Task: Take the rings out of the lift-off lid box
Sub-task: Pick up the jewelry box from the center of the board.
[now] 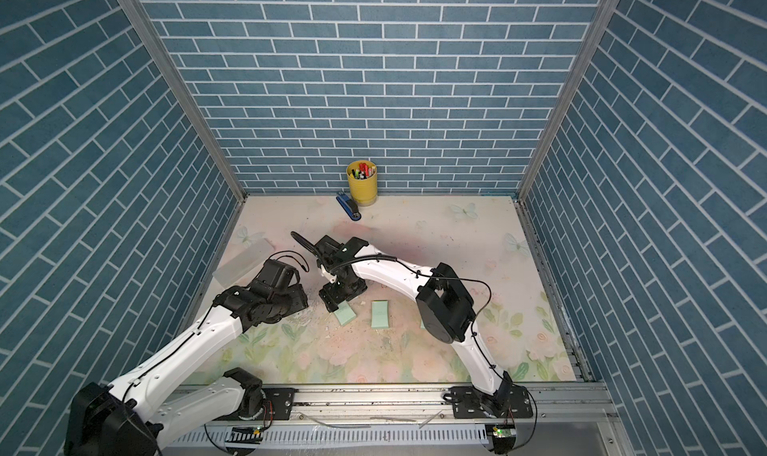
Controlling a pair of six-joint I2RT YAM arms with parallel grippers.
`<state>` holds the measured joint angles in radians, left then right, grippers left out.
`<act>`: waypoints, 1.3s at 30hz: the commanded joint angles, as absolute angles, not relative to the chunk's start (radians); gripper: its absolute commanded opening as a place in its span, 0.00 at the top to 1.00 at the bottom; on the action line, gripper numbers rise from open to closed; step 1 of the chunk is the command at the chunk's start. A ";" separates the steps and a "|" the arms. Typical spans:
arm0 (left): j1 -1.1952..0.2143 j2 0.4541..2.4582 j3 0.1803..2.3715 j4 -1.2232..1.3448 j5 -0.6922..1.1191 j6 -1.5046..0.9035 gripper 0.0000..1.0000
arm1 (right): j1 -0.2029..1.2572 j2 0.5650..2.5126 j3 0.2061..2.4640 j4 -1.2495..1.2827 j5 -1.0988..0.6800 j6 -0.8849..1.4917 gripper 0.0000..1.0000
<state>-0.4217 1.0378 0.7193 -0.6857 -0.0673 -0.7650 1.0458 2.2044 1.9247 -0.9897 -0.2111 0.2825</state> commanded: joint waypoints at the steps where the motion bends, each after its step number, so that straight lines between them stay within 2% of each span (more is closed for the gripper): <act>1: -0.391 1.024 0.705 -0.670 -0.037 -0.727 0.36 | 1.044 2.248 1.962 -1.070 -0.152 0.271 0.22; 25: -0.334 0.980 0.619 -0.615 0.007 -0.716 0.35 | 1.072 2.380 2.103 -1.110 -0.121 0.281 0.24; 39: -0.311 0.987 0.603 -0.607 0.032 -0.709 0.35 | 1.076 2.427 2.163 -1.136 -0.094 0.305 0.33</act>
<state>-0.3206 0.9848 0.6136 -0.6075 0.0273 -0.7238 1.0679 2.4088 2.1105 -1.0916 -0.1127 0.2909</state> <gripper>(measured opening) 0.651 0.670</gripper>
